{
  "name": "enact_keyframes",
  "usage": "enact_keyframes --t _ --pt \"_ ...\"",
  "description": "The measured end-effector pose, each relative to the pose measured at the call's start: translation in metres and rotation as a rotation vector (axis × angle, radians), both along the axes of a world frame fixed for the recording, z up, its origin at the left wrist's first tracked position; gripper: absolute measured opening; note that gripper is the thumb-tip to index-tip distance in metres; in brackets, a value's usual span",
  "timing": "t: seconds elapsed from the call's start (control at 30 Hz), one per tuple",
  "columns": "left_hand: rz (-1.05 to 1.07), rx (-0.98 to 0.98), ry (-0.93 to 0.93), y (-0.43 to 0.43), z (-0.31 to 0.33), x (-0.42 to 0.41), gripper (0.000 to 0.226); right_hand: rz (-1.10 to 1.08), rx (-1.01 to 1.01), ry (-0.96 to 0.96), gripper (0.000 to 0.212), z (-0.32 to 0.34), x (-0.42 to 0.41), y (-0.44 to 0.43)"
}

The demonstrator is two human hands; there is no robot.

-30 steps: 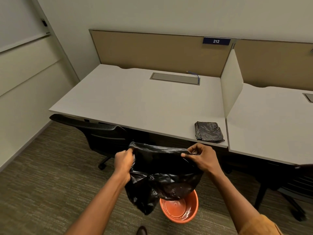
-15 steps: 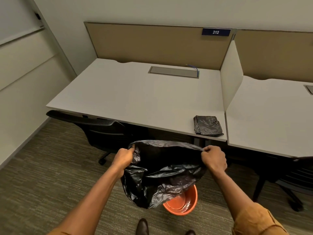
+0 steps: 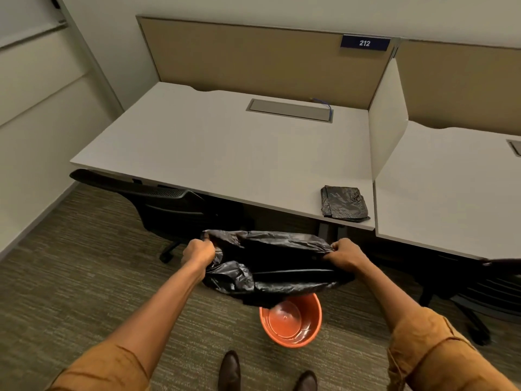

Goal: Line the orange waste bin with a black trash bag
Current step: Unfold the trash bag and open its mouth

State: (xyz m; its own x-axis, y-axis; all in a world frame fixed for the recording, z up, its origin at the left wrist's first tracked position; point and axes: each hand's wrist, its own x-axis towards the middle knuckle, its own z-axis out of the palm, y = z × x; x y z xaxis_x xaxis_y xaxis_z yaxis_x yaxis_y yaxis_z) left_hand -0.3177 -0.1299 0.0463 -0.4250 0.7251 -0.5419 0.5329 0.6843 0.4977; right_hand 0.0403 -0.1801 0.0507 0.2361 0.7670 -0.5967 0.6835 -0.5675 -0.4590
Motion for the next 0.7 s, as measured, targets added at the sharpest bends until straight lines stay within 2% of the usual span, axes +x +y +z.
enact_keyframes --t 0.1,0.13,0.23,0.37,0.43,0.57,0.7 --pt "-0.031 -0.010 0.031 -0.002 -0.004 -0.009 0.037 0.225 -0.122 -0.176 0.030 -0.005 0.014 0.003" --pt "-0.030 -0.006 0.034 -0.003 -0.004 -0.010 0.036 0.233 -0.122 -0.200 0.034 -0.012 0.018 0.005" --pt "0.059 0.076 0.021 0.001 0.001 -0.010 0.036 -0.005 0.043 -0.137 0.012 -0.009 0.016 0.006" --pt "0.248 0.329 -0.025 0.009 0.010 -0.004 0.042 -0.493 0.342 -0.116 0.020 0.006 0.005 0.007" --pt "0.261 0.350 -0.066 0.007 0.003 -0.002 0.044 -0.540 0.338 -0.078 0.019 0.006 0.001 0.005" --pt "0.296 0.225 -0.093 0.000 -0.027 -0.012 0.047 -0.549 0.212 -0.051 0.021 -0.008 0.003 -0.011" --pt "0.394 0.159 -0.213 -0.013 -0.047 -0.016 0.030 -0.638 0.145 -0.056 0.021 -0.026 0.013 -0.029"
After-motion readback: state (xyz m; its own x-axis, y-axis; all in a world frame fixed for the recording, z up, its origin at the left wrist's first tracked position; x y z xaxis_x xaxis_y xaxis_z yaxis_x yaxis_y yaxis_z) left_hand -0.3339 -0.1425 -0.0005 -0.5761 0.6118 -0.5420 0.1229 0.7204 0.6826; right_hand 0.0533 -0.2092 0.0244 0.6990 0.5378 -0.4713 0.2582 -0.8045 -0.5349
